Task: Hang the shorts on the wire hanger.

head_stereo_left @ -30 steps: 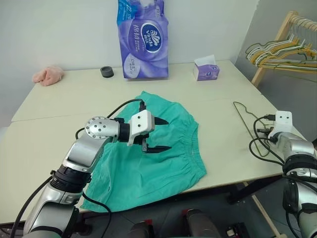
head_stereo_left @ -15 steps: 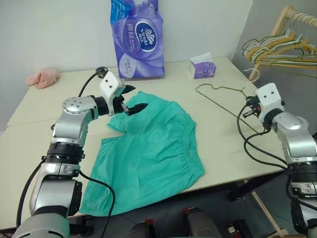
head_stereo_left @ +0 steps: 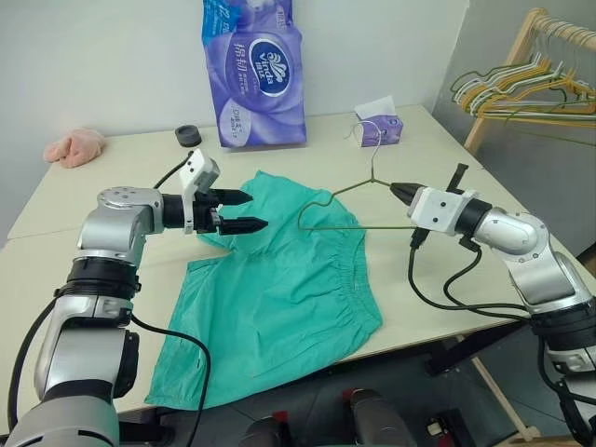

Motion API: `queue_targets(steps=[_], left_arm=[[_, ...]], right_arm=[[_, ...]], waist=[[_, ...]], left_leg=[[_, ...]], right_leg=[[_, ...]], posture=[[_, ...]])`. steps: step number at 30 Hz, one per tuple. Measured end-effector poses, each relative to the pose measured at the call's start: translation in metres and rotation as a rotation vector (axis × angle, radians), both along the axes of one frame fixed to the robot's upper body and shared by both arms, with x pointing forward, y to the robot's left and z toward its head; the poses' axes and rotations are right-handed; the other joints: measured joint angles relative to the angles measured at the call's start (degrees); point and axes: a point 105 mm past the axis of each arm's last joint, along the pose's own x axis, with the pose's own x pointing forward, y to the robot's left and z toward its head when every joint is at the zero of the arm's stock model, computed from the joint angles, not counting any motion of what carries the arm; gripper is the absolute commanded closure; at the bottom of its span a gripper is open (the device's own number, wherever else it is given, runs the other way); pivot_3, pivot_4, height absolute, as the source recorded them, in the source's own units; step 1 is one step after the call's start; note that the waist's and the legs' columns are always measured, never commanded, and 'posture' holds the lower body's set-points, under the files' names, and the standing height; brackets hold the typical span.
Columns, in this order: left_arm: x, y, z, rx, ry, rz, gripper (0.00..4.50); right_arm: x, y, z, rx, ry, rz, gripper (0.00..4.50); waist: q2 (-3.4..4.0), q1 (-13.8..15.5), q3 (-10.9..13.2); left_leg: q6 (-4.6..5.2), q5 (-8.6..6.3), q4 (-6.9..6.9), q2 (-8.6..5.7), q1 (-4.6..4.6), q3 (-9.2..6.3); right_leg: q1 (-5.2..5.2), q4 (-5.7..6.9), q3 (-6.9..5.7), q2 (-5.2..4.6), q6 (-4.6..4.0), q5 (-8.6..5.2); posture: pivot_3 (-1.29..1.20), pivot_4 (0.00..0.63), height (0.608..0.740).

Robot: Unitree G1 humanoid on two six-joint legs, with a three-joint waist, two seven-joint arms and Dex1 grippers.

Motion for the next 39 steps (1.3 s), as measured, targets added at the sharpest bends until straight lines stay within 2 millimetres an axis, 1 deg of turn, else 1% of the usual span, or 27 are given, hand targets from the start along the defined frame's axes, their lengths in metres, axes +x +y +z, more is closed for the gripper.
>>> queue_targets(steps=[2,4,7,15,18,19,22,25,27,34,35,39], left_arm=[[-0.006,-0.005,-0.007,0.013,0.016,-0.040,0.00],[-0.012,-0.011,-0.018,0.023,0.046,-0.076,0.00],[-0.017,-0.021,-0.031,0.024,0.081,-0.108,0.00],[-0.018,-0.029,-0.031,0.023,0.069,-0.131,0.00],[-0.023,-0.031,-0.035,0.023,0.090,-0.146,0.00],[-0.028,-0.033,-0.038,0.020,0.106,-0.163,0.00],[-0.041,-0.036,-0.046,0.013,0.164,-0.219,0.62],[-0.046,-0.036,-0.046,0.011,0.189,-0.230,1.56],[-0.046,-0.036,-0.046,0.006,0.198,-0.228,2.13],[-0.046,-0.037,-0.045,-0.005,0.203,-0.223,4.39],[-0.047,-0.038,-0.045,-0.004,0.202,-0.226,4.47],[-0.052,-0.040,-0.048,-0.009,0.217,-0.231,4.47]], right_arm=[[-0.002,0.004,0.001,-0.008,-0.007,0.027,4.47],[-0.004,0.010,-0.002,-0.014,-0.002,0.056,4.47],[-0.009,0.022,-0.004,-0.020,0.003,0.111,4.47],[-0.024,0.045,0.002,-0.009,-0.013,0.223,4.47],[-0.029,0.051,0.005,0.003,-0.023,0.255,4.47],[-0.030,0.052,0.006,0.006,-0.025,0.260,4.47],[-0.030,0.053,0.006,0.013,-0.024,0.265,4.50],[-0.031,0.054,0.006,0.015,-0.024,0.272,4.50],[-0.032,0.054,0.007,0.017,-0.023,0.280,4.50],[-0.034,0.056,0.007,0.019,-0.020,0.298,4.50],[-0.034,0.056,0.007,0.020,-0.020,0.298,4.50],[-0.035,0.056,0.006,0.007,-0.017,0.305,4.50]], waist=[[0.00,-0.04,0.00],[0.00,-0.07,0.00],[0.00,-0.10,0.00],[0.00,-0.08,0.00],[0.00,-0.12,0.00],[0.00,-0.13,0.00],[0.00,-0.10,0.00],[0.00,-0.05,0.00],[0.00,-0.05,0.00],[0.00,-0.05,0.00],[0.00,-0.05,0.00],[0.00,-0.05,0.00]], left_leg=[[-0.01,-0.01,0.00,0.00,0.00,0.05],[-0.01,-0.01,0.01,0.00,-0.04,0.15],[-0.01,-0.01,0.02,0.00,-0.04,0.18],[0.00,-0.01,0.03,0.00,-0.04,0.20],[0.00,-0.01,0.03,0.00,-0.03,0.21],[0.00,-0.01,0.03,0.00,-0.03,0.21],[0.00,-0.01,0.03,0.01,-0.03,0.21],[0.00,-0.02,0.03,0.01,-0.03,0.21],[0.00,-0.02,0.03,0.01,-0.03,0.21],[0.00,-0.02,0.03,0.01,-0.03,0.21],[0.00,-0.02,0.03,0.01,-0.03,0.21],[0.00,-0.02,0.03,0.01,-0.03,0.21]], right_leg=[[-0.05,0.06,0.08,-0.02,0.00,0.00],[-0.20,0.21,0.18,-0.02,0.00,0.00],[-0.25,0.30,0.22,-0.02,-0.01,-0.01],[-0.26,0.32,0.21,-0.02,-0.01,-0.02],[-0.26,0.32,0.23,-0.02,-0.01,-0.01],[-0.26,0.33,0.23,-0.03,-0.01,-0.02],[-0.27,0.34,0.23,-0.03,-0.01,-0.02],[-0.27,0.34,0.22,-0.02,-0.01,-0.02],[-0.27,0.33,0.22,-0.02,-0.01,-0.02],[-0.27,0.33,0.23,-0.02,-0.01,-0.02],[-0.27,0.33,0.24,-0.02,-0.01,-0.02],[-0.27,0.34,0.23,-0.03,-0.02,-0.02]], posture=[[-0.28,0.077,0.740],[-0.28,0.077,0.740],[-0.28,0.077,0.740],[-0.28,0.081,0.740],[-0.28,0.081,0.740],[-0.28,0.081,0.740],[-0.28,0.082,0.740],[-0.28,0.086,0.740],[-0.28,0.088,0.740],[-0.27,0.088,0.740],[-0.27,0.088,0.740],[-0.28,0.087,0.740]])
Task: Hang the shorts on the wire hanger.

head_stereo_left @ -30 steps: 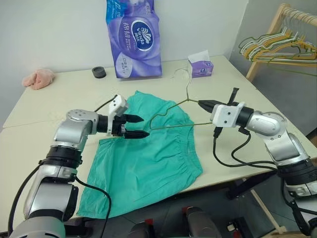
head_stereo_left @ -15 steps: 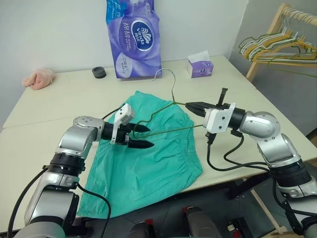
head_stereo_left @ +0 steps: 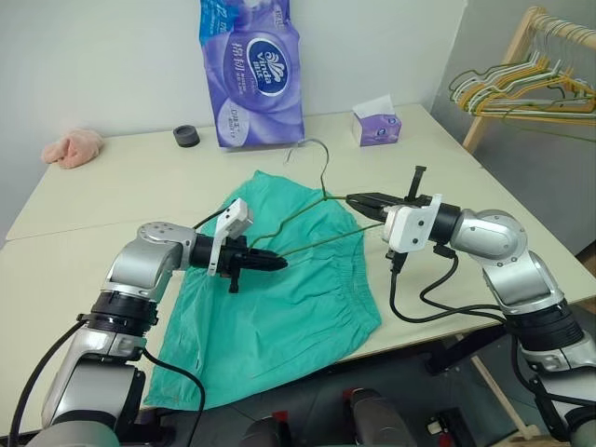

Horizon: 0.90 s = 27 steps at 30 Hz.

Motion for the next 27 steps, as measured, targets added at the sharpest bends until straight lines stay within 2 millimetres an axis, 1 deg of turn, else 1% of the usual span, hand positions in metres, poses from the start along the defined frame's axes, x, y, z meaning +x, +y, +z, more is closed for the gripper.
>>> queue_targets(steps=[1,2,3,5,8,9,11,12,13,14,17,19,23,25,27], left_arm=[[-0.001,0.000,-0.001,0.000,0.002,0.004,4.47],[-0.001,-0.001,-0.002,0.001,0.005,0.010,4.50],[-0.001,-0.001,-0.003,0.002,0.007,0.016,4.50],[0.002,-0.001,-0.002,0.008,-0.007,0.042,4.50],[0.011,-0.003,-0.001,0.010,-0.054,0.098,4.50],[0.013,-0.002,0.000,0.017,-0.075,0.111,4.50],[0.015,-0.001,0.003,0.022,-0.104,0.121,4.50],[0.014,0.000,0.004,0.025,-0.117,0.116,4.50],[0.012,0.000,0.006,0.035,-0.139,0.100,4.50],[0.010,0.000,0.007,0.044,-0.154,0.085,4.50],[0.001,-0.001,0.009,0.098,-0.208,0.004,4.50],[-0.001,0.001,0.009,0.124,-0.223,-0.019,4.50],[-0.001,0.001,0.008,0.149,-0.249,-0.039,4.50],[-0.001,-0.001,0.006,0.165,-0.258,-0.053,4.50],[-0.001,0.000,0.006,0.181,-0.274,-0.055,4.50]], right_arm=[[0.000,-0.001,-0.001,-0.013,0.006,0.002,4.50],[-0.001,-0.002,-0.003,-0.024,0.017,0.006,3.98],[-0.003,-0.004,-0.005,-0.034,0.026,0.011,3.80],[-0.006,-0.005,-0.009,-0.049,0.054,0.020,3.09],[-0.013,-0.008,-0.016,-0.023,0.179,0.015,2.09],[-0.014,-0.015,-0.018,-0.022,0.246,-0.007,1.73],[-0.012,-0.037,-0.017,-0.014,0.363,-0.096,1.05],[-0.010,-0.048,-0.015,0.000,0.413,-0.142,0.64],[-0.010,-0.056,-0.014,0.016,0.470,-0.187,0.34],[-0.009,-0.060,-0.014,0.023,0.503,-0.211,0.02],[-0.010,-0.066,-0.024,0.048,0.652,-0.287,0.02],[-0.011,-0.065,-0.031,0.053,0.742,-0.309,0.02],[-0.011,-0.056,-0.035,0.013,0.788,-0.315,0.02],[-0.013,-0.058,-0.035,-0.013,0.812,-0.314,0.02],[-0.021,-0.066,-0.031,-0.047,0.855,-0.304,0.02]], waist=[[0.00,0.02,0.00],[0.00,0.05,0.00],[0.00,0.11,0.00],[0.00,0.12,0.00],[0.00,0.18,0.00],[0.00,0.26,0.00],[-0.01,0.51,0.00],[-0.01,0.61,0.00],[-0.01,0.75,0.00],[-0.01,0.80,0.00],[0.00,0.60,0.00],[0.00,0.62,0.00],[0.00,0.65,0.00],[0.00,1.01,0.00],[0.00,1.55,0.00]], left_leg=[[0.00,0.00,0.00,0.00,0.00,0.00],[0.01,0.00,0.00,0.00,0.00,0.00],[0.01,0.00,0.00,0.00,-0.01,0.00],[0.01,0.00,0.00,0.00,0.00,0.00],[0.01,-0.01,0.02,0.01,-0.01,-0.01],[0.01,-0.01,0.02,0.00,-0.02,-0.01],[0.02,-0.01,0.04,-0.01,-0.03,0.00],[0.02,-0.02,0.04,0.00,-0.02,0.00],[0.02,-0.02,0.03,0.02,-0.02,-0.01],[0.02,-0.02,0.02,0.06,0.00,-0.01],[0.00,-0.04,-0.01,0.09,0.01,-0.01],[0.00,-0.04,-0.01,0.07,0.00,-0.01],[0.00,-0.04,0.01,0.05,0.00,0.01],[0.00,-0.04,0.01,0.04,-0.02,0.01],[0.01,-0.04,0.02,0.03,-0.04,0.01]], right_leg=[[0.00,0.00,0.00,0.00,0.00,0.00],[0.00,-0.01,-0.01,0.00,0.00,0.00],[0.01,-0.01,-0.01,0.00,0.00,0.00],[0.01,0.00,-0.01,0.00,0.00,0.00],[0.02,0.00,0.00,-0.04,0.00,0.00],[0.02,-0.01,-0.01,-0.05,0.00,0.00],[0.02,-0.02,-0.01,-0.07,0.00,0.00],[0.03,-0.02,-0.02,-0.10,0.00,0.00],[0.03,-0.02,-0.02,-0.15,0.00,0.00],[0.03,-0.02,-0.01,-0.15,-0.01,0.00],[0.00,0.00,0.00,-0.14,-0.06,-0.03],[0.00,0.00,-0.01,-0.14,-0.06,-0.03],[0.00,0.00,-0.02,-0.14,-0.05,-0.03],[0.00,-0.01,-0.04,-0.13,-0.04,-0.04],[0.00,-0.02,-0.07,-0.12,-0.04,-0.04]], posture=[[-0.28,0.087,0.740],[-0.28,0.087,0.740],[-0.28,0.087,0.740],[-0.28,0.087,0.740],[-0.28,0.087,0.740],[-0.28,0.087,0.740],[-0.28,0.087,0.740],[-0.28,0.087,0.740],[-0.28,0.088,0.740],[-0.28,0.088,0.740],[-0.29,0.087,0.740],[-0.29,0.086,0.740],[-0.27,0.081,0.740],[-0.27,0.079,0.740],[-0.26,0.078,0.740]])
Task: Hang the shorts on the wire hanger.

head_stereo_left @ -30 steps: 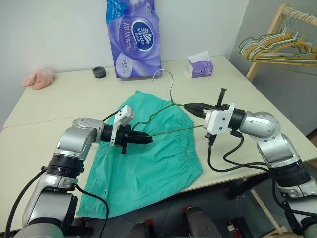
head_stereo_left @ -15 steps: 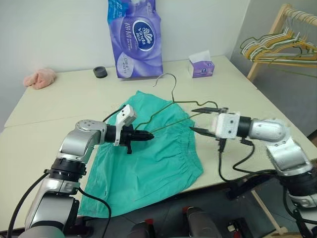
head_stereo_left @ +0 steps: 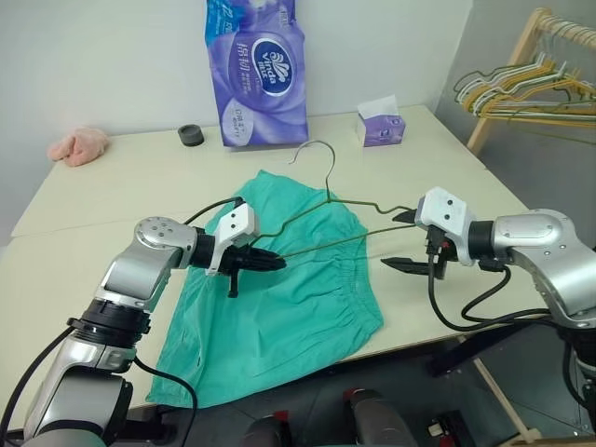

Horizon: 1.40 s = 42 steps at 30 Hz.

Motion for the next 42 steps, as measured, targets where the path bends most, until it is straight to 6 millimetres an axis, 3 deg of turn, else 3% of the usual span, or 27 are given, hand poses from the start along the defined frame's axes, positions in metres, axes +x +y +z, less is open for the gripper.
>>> queue_targets(steps=[4,8,18,25,28,39,42], left_arm=[[-0.001,0.005,-0.007,0.045,-0.008,0.007,4.50],[0.000,0.004,-0.009,0.052,-0.010,0.005,4.50],[-0.002,-0.003,-0.007,0.075,-0.029,-0.059,4.50],[-0.003,-0.004,-0.008,0.094,-0.046,-0.077,4.50],[-0.004,-0.005,-0.007,0.097,-0.049,-0.085,4.50],[-0.007,-0.010,-0.003,0.101,-0.076,-0.108,4.50],[-0.005,-0.008,-0.003,0.114,-0.079,-0.088,4.50]], right_arm=[[-0.019,-0.025,0.026,-0.003,0.040,0.005,0.02],[-0.024,-0.011,0.038,0.115,0.012,0.057,0.02],[0.007,-0.005,-0.015,-0.023,0.095,-0.058,0.02],[0.011,0.003,-0.027,-0.088,0.172,-0.010,0.02],[0.012,0.003,-0.035,-0.119,0.212,-0.009,0.57],[0.012,0.007,-0.046,-0.150,0.250,-0.003,4.27],[0.009,0.010,-0.047,-0.151,0.267,0.013,4.46]], waist=[[-0.03,0.37,-0.02],[-0.06,-0.10,-0.05],[-0.04,-0.14,-0.05],[-0.03,-0.18,-0.04],[-0.03,-0.17,-0.04],[-0.03,-0.17,-0.05],[-0.02,-0.22,-0.06]], left_leg=[[0.02,-0.01,0.01,0.02,0.01,0.00],[0.02,-0.01,-0.01,0.10,0.05,0.00],[0.01,-0.01,0.02,0.08,0.01,0.11],[0.01,-0.01,0.02,0.08,0.01,0.11],[0.01,-0.01,0.02,0.08,0.01,0.10],[0.01,-0.01,0.02,0.07,0.01,0.10],[0.01,-0.01,0.02,0.08,0.01,0.09]], right_leg=[[0.04,0.00,-0.02,-0.01,0.00,0.00],[0.03,0.03,0.01,0.01,0.00,0.00],[-0.03,0.06,0.06,-0.01,0.00,0.00],[-0.04,0.05,0.05,0.00,0.00,0.00],[-0.04,0.05,0.05,0.00,0.00,0.00],[-0.04,0.06,0.05,-0.01,-0.01,0.00],[-0.05,0.06,0.05,0.00,0.00,0.00]], posture=[[-0.27,0.077,0.740],[-0.28,0.077,0.740],[-0.29,0.079,0.740],[-0.28,0.078,0.740],[-0.28,0.077,0.740],[-0.28,0.071,0.740],[-0.28,0.067,0.740]])
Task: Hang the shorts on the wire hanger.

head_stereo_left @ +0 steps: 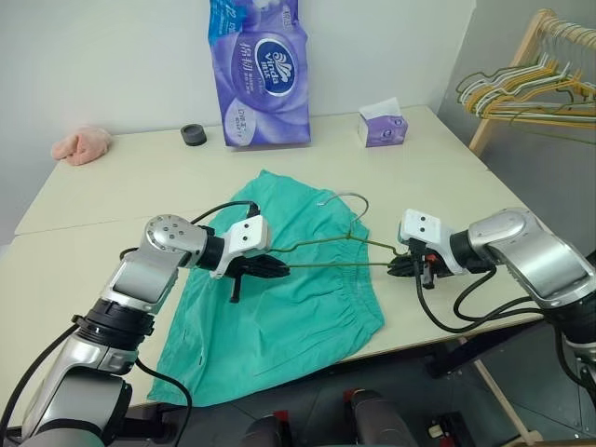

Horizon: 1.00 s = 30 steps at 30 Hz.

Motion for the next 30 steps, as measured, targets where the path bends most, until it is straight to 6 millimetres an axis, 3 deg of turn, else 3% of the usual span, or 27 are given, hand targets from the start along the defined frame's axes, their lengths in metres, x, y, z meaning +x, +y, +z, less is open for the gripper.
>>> queue_targets(steps=[4,10,14,16,19,23,28,30], left_arm=[[0.002,0.001,-0.002,0.006,-0.001,0.016,4.50],[0.019,-0.001,-0.010,-0.053,-0.036,0.117,2.87],[0.036,0.006,0.001,-0.113,-0.110,0.216,1.74],[0.050,0.018,0.013,-0.201,-0.135,0.331,1.74],[0.066,0.054,0.032,-0.305,-0.165,0.520,1.74],[0.057,0.089,0.024,-0.335,-0.093,0.637,1.74],[0.022,0.086,-0.015,-0.260,0.071,0.549,1.74],[0.019,0.079,-0.015,-0.254,0.087,0.514,1.74]], right_arm=[[-0.002,0.002,-0.003,0.009,0.031,-0.018,4.46],[-0.013,0.004,-0.012,0.077,0.121,-0.083,4.50],[-0.014,0.001,-0.006,0.140,0.142,-0.154,4.50],[-0.011,-0.002,-0.001,0.214,0.150,-0.231,4.50],[-0.011,-0.016,0.002,0.284,0.182,-0.360,4.50],[-0.021,-0.039,-0.001,0.347,0.233,-0.508,4.50],[-0.048,-0.062,-0.023,0.308,0.332,-0.621,4.50],[-0.062,-0.070,-0.030,0.286,0.390,-0.659,4.50]], waist=[[0.00,0.01,0.00],[-0.01,0.07,-0.03],[-0.01,0.06,-0.03],[-0.02,0.09,-0.04],[-0.01,0.02,-0.04],[0.00,-0.05,-0.05],[0.00,0.18,-0.04],[-0.02,0.44,-0.03]], left_leg=[[0.00,0.00,0.00,0.00,0.00,0.00],[0.00,0.00,0.02,-0.01,-0.01,-0.02],[0.00,0.00,0.02,-0.01,-0.02,-0.04],[0.00,0.00,0.02,-0.01,-0.03,-0.09],[-0.02,-0.02,0.01,-0.01,-0.04,-0.10],[-0.04,-0.03,0.00,-0.01,-0.04,-0.07],[-0.03,-0.03,0.00,-0.01,-0.07,-0.08],[-0.01,-0.05,0.02,-0.03,-0.08,-0.09]], right_leg=[[0.00,0.01,-0.01,0.00,0.00,0.00],[0.00,0.02,0.00,-0.03,0.00,0.01],[-0.02,0.03,0.00,-0.05,-0.01,0.01],[-0.02,0.03,-0.03,-0.05,-0.01,0.01],[-0.03,0.03,-0.03,-0.05,-0.01,0.01],[-0.04,0.03,0.02,-0.05,-0.01,0.01],[-0.01,0.01,-0.04,-0.08,-0.01,0.00],[0.03,0.01,-0.10,-0.08,0.00,0.00]], posture=[[-0.29,0.067,0.740],[-0.29,0.071,0.740],[-0.30,0.075,0.740],[-0.30,0.077,0.740],[-0.30,0.080,0.740],[-0.32,0.090,0.740],[-0.33,0.101,0.740],[-0.33,0.101,0.740]])
